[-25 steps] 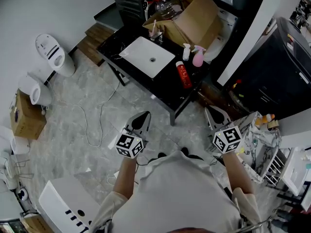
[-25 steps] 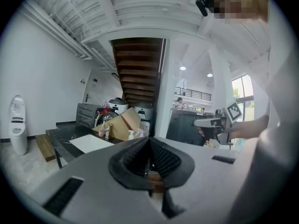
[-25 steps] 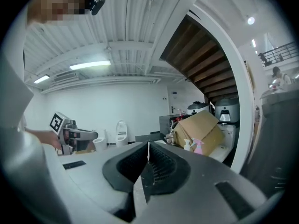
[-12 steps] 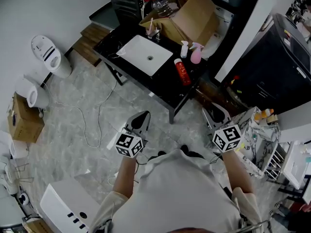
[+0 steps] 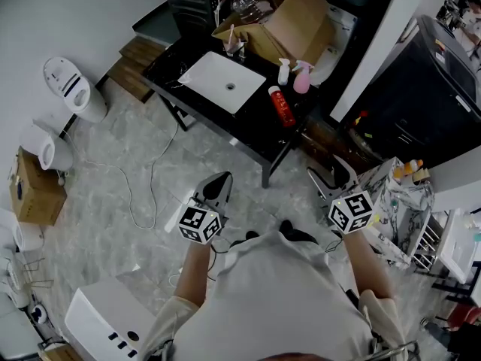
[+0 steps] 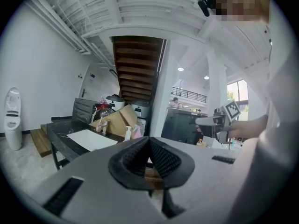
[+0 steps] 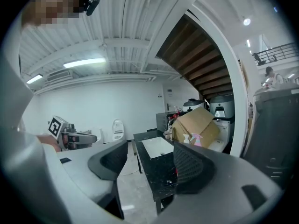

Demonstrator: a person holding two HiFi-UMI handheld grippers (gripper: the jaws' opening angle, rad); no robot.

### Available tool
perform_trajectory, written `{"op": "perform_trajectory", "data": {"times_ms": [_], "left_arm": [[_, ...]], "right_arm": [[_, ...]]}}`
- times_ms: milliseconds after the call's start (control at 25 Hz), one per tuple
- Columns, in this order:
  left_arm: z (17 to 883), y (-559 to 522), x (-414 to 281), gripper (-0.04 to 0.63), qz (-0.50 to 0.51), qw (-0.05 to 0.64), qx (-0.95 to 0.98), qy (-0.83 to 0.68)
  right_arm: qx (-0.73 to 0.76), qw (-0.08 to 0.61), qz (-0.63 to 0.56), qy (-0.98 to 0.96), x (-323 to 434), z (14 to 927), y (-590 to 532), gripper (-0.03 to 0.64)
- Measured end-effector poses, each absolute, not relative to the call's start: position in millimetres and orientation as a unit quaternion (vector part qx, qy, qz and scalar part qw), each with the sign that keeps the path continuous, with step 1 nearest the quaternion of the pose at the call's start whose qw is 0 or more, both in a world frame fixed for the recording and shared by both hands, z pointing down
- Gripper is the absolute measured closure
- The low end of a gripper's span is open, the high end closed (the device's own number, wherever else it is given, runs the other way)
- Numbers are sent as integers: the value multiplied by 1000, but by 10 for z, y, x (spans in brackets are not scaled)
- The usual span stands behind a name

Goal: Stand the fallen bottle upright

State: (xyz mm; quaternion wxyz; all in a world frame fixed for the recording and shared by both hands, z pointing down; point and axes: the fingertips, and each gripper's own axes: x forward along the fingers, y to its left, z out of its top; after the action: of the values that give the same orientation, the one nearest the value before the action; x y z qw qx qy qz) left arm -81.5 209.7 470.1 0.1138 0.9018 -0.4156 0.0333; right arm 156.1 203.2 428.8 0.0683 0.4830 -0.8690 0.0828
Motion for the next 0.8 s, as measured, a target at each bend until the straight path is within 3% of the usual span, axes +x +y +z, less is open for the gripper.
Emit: {"op": "perform_trajectory", "data": {"times_ms": [800], "left_arm": [[4852, 1976, -1016, 588, 38, 130, 901, -413]], "right_arm": [[491, 91, 100, -860, 1428, 4446, 1873, 308]]}}
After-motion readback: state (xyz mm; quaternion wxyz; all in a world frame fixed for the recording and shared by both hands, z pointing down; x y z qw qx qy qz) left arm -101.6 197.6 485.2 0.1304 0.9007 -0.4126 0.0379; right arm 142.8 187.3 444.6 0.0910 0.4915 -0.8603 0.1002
